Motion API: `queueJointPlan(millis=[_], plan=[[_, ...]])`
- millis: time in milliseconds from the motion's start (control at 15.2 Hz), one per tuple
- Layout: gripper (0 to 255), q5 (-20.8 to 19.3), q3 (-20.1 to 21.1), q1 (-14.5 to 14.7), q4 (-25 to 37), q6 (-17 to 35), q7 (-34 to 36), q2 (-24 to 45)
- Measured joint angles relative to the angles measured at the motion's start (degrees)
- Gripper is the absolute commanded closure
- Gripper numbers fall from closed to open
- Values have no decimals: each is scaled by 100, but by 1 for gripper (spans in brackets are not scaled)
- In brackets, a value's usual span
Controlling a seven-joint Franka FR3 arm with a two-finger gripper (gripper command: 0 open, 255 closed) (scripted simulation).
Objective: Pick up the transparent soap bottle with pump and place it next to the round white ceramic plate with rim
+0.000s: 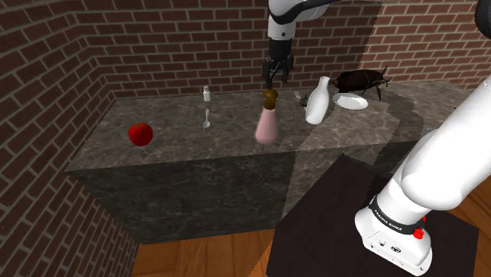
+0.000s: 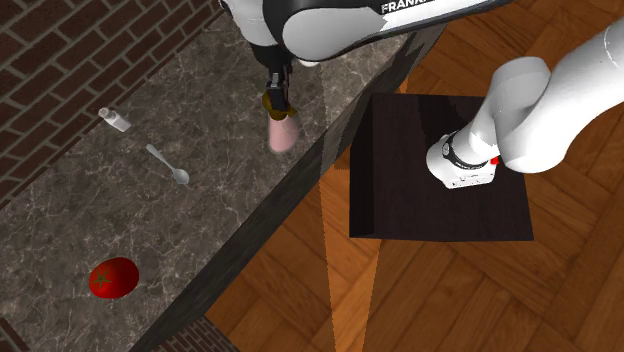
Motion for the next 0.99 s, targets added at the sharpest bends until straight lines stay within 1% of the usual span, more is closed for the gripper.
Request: queueJointPlan(millis=[198,264,726,990], plan=[[0,40,-42,-35,674,-60,-35,686],[0,48,-43,-36,741,-39,-35,784],[0,67,-37,-31,395,444,-51,931],[0,69,-38,-31,345,503,-55,939]])
